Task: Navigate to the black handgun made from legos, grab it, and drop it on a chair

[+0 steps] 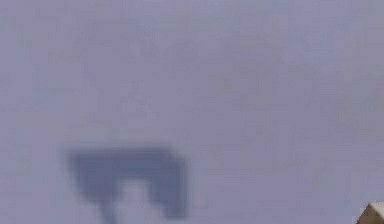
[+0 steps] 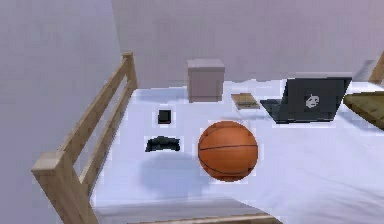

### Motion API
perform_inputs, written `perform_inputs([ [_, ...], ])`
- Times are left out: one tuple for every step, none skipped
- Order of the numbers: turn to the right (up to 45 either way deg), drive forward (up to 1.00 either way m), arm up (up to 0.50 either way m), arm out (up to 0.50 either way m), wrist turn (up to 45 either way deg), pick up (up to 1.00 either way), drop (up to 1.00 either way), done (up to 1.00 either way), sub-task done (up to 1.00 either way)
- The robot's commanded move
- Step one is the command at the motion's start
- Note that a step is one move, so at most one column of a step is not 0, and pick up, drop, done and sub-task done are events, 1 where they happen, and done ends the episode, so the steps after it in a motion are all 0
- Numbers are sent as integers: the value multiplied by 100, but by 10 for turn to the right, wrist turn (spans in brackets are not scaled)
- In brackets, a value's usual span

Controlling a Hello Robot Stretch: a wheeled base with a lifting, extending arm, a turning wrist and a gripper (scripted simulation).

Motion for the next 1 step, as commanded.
perform_inputs([
  [0, 0, 38, 0, 0, 0, 0, 0, 0],
])
